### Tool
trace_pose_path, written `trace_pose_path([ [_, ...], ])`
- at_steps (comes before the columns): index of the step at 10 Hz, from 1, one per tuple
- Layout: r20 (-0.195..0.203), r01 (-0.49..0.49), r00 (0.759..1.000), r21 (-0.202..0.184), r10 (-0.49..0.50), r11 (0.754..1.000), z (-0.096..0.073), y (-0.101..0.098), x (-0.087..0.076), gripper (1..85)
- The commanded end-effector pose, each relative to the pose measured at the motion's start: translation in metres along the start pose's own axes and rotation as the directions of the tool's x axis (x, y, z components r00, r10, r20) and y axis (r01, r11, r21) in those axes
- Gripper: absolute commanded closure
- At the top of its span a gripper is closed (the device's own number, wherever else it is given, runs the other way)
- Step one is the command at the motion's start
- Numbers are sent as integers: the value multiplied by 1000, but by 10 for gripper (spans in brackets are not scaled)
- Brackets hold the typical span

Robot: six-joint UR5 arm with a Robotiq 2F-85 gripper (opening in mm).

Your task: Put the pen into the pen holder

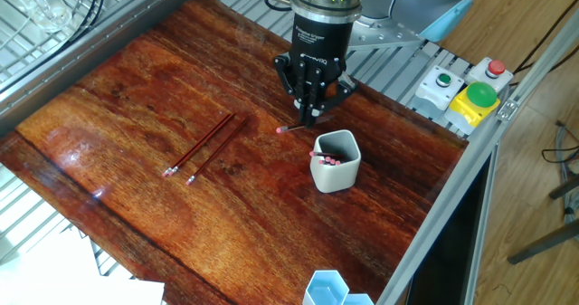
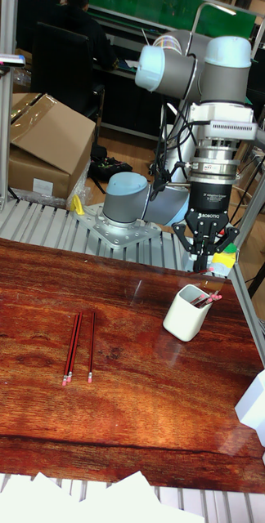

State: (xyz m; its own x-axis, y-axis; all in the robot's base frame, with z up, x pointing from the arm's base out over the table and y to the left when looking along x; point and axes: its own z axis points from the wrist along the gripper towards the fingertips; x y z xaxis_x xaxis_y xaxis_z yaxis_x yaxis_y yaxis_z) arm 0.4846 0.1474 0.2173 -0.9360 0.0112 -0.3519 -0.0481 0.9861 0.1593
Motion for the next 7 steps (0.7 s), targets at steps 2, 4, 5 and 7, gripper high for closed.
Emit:
trace_pose_path([
  [2, 72, -33, 997, -38, 35, 999, -2, 9, -19, 847],
  [4, 94, -55, 994, -57, 60, 997, -3, 13, -26, 847],
  [5, 108, -63, 992, -65, 70, 996, 1, 17, -28, 847],
  [7, 125, -60, 990, -63, 67, 996, 15, 16, -21, 847],
])
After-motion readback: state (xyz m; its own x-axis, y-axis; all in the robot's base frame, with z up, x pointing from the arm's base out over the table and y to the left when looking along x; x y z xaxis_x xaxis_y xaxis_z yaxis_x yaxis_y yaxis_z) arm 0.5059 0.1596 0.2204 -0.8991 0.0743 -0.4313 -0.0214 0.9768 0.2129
